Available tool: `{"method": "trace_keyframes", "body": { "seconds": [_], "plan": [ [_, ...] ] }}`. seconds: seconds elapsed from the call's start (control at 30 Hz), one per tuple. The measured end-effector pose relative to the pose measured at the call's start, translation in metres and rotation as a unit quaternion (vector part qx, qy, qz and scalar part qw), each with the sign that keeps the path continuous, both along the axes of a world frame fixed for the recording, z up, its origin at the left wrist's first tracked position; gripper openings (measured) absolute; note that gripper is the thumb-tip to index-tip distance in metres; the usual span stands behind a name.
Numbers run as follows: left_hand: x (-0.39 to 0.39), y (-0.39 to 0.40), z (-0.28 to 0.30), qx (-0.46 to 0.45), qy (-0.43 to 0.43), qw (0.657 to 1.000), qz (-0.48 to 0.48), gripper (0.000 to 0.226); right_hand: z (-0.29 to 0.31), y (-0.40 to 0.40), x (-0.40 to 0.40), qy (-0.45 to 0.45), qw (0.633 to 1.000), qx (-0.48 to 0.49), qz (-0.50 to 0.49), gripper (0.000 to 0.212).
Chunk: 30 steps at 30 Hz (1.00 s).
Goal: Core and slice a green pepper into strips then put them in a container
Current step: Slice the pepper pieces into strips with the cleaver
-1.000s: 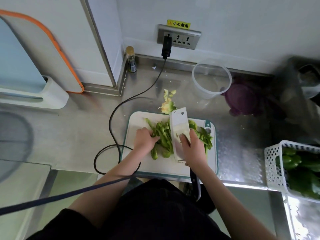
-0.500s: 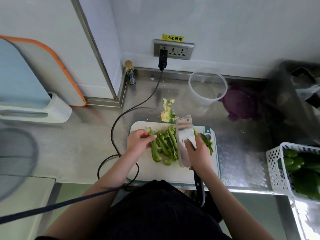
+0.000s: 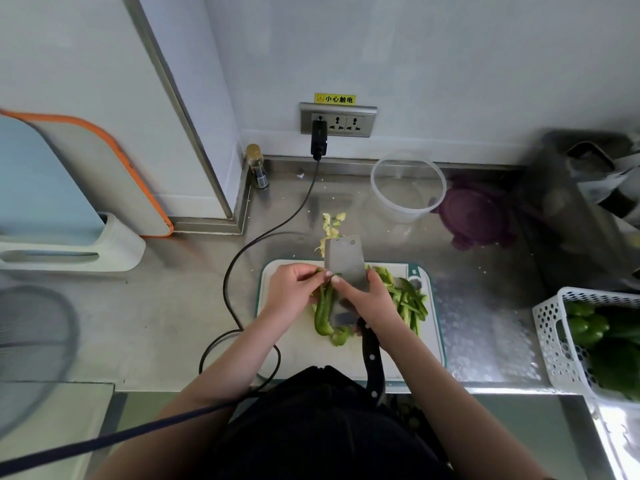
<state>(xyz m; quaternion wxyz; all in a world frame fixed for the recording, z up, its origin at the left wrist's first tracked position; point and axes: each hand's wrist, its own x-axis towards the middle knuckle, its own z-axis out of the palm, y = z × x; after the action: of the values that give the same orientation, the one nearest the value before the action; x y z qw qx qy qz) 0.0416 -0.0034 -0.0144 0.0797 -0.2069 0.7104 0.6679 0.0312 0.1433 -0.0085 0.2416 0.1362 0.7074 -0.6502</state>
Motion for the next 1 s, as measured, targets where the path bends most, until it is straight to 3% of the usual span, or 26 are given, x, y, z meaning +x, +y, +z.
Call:
{"method": "trace_keyframes", "body": {
  "seconds": [0.13,0.33,0.47,0.57,0.7,0.77,0.9,1.0],
  "plan": [
    [-0.001,0.002,0.001,-0.037,0.009,0.999,-0.03,0.013,-0.003,0.001,-0.003,0.009,1.0,0.009,-0.007,0.042],
    [-0.006,-0.002,0.004,-0.022,0.004,0.998,-0.06,0.014,-0.007,0.001,-0.004,0.017,1.0,0.019,0.002,0.046],
    [-0.012,-0.003,0.001,-0.112,0.03,0.989,-0.092,0.012,-0.009,0.002,-0.009,0.034,0.998,0.058,0.017,0.036],
    [-0.014,-0.001,0.0,-0.109,0.033,0.99,-0.078,0.013,-0.013,0.0,-0.015,0.071,0.989,0.126,0.031,0.055],
    [-0.015,-0.004,0.006,-0.004,0.001,0.999,-0.054,0.015,-0.018,0.001,-0.021,0.115,0.964,0.232,0.058,0.037],
    [-0.017,-0.009,0.009,0.033,-0.002,0.999,-0.042,0.016,-0.023,0.004,-0.022,0.119,0.951,0.275,0.072,0.039],
    [-0.022,-0.02,0.002,-0.052,-0.037,0.996,-0.056,0.014,-0.029,0.012,-0.023,0.098,0.951,0.289,0.051,0.037],
    [-0.025,-0.023,-0.012,-0.076,-0.103,0.988,-0.091,0.024,-0.026,0.013,-0.024,0.093,0.951,0.289,0.058,0.036]
  ]
}}
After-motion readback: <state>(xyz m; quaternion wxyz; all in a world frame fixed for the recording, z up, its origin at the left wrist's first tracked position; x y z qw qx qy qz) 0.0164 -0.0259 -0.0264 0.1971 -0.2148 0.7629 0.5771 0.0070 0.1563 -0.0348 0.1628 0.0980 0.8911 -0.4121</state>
